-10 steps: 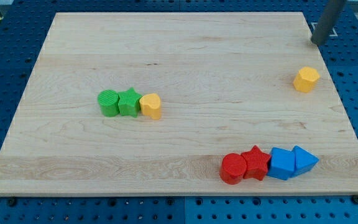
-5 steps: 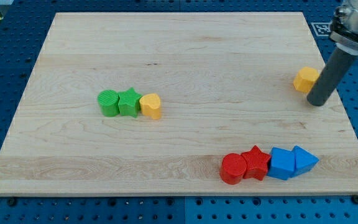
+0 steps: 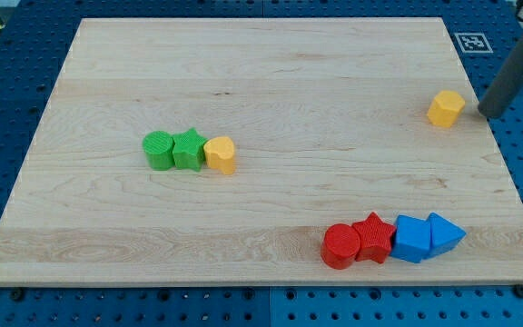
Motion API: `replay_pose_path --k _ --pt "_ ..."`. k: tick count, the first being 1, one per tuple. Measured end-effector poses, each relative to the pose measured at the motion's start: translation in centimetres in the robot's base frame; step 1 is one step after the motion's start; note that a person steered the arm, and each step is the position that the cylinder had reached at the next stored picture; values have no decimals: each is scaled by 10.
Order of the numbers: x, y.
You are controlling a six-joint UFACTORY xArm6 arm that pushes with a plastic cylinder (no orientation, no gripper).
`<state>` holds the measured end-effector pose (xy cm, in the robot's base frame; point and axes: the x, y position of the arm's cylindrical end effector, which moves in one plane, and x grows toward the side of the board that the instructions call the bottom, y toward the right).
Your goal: Move the yellow hexagon closer to the yellow heart
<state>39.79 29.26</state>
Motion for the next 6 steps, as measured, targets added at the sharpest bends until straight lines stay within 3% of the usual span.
replay_pose_path --k 3,4,6 --pt "20 -99" --pt "2 -82" --pt "9 -103"
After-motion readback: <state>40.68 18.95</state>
